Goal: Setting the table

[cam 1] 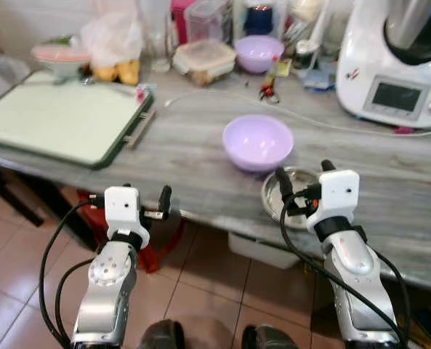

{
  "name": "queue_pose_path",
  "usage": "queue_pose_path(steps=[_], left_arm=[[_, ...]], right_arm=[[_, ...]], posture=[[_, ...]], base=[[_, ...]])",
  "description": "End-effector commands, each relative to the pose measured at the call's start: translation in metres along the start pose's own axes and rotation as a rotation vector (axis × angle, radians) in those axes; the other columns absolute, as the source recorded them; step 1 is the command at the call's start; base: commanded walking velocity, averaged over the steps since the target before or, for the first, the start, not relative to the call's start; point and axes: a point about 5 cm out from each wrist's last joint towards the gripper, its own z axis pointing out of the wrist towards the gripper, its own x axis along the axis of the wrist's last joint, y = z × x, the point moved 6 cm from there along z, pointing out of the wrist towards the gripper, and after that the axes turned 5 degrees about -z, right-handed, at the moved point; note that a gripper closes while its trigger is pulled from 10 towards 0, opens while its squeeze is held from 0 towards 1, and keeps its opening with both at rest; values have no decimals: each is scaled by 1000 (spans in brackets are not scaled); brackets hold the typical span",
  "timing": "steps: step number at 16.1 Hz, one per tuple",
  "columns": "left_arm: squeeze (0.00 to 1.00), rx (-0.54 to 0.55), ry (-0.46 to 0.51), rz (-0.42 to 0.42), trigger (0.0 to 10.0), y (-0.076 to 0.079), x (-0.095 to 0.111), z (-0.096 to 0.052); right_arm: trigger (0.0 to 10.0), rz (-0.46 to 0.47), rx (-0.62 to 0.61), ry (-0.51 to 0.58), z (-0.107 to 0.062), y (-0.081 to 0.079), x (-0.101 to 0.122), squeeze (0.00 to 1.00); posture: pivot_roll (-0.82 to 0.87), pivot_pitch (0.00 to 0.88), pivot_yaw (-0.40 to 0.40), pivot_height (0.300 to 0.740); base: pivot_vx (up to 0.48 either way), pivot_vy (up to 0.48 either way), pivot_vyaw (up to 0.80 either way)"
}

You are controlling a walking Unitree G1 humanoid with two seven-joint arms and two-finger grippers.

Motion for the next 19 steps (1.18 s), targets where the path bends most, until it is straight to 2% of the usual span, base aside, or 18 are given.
queue_pose_path(steps=[1,6,10,14,16,19], left_arm=[[0,16,-5,3,10000,-4,-1,-1],[0,17,-6,-1,10000,-4,-1,-1],[0,13,-9,2,10000,-4,-2,1],[0,8,-12,4,10000,-3,-2,2],[0,0,-14,4,10000,-1,-3,1],[0,0,-13,6,10000,-2,-3,1]], right_arm=[[10000,12,-10,-8,0,2,-2,0],[10000,43,-34,-21,3,5,-5,0],[10000,60,-30,-19,5,3,-4,0],[10000,40,-32,-6,6,2,-1,0],[10000,5,-73,-15,7,11,-2,0],[10000,50,-70,-13,10,10,-3,0]], posture=[[2,29,18,740],[3,23,17,740],[-1,16,21,740],[0,12,22,740],[0,12,22,740],[6,4,21,740]], base=[[-337,0,0],[-340,0,0],[-342,0,-691],[-336,0,0],[-311,0,0],[-97,0,0]])
